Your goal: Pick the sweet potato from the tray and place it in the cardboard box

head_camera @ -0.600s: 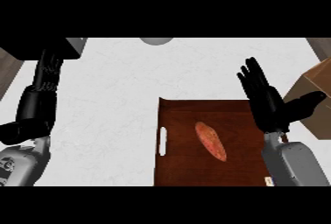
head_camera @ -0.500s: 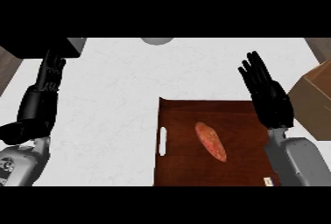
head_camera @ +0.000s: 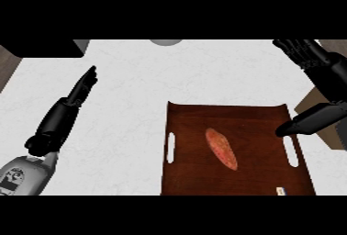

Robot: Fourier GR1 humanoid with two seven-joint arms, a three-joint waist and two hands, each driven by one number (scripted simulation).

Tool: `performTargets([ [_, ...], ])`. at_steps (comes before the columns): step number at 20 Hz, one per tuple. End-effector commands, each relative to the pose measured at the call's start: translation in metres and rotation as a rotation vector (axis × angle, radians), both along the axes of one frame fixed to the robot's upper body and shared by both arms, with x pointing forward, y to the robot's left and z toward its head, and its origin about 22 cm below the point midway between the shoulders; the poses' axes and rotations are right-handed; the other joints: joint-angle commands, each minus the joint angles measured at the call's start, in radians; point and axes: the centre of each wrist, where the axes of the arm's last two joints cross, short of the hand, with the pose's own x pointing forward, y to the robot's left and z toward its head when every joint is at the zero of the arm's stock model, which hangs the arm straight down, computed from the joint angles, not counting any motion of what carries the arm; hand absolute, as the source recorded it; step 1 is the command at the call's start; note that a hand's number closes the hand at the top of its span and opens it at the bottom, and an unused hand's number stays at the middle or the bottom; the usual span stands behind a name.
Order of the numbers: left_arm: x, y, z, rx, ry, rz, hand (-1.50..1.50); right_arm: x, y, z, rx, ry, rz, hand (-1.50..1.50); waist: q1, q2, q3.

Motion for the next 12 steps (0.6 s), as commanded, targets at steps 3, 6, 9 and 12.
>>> performTargets([
  [3,0.006,0.005,0.014,0.019,0.021,-0.052,0.0,0.004,-0.039,-0.004,-0.212,-0.172,0.198,-1.5,0.023,0.002,0.001],
  [6,0.001,0.01,-0.007,0.007,0.049,-0.087,0.0,0.009,-0.019,0.003,-0.34,-0.29,0.271,-1.5,0.023,-0.001,-0.002],
  [9,0.005,0.003,0.002,0.019,0.053,-0.065,0.0,0.014,-0.017,0.007,-0.455,-0.285,0.316,-1.5,0.013,-0.007,-0.003],
  [12,0.006,0.015,-0.002,0.025,0.034,-0.041,0.0,0.001,0.008,0.01,-0.683,-0.312,0.358,-1.5,0.004,-0.011,-0.004],
])
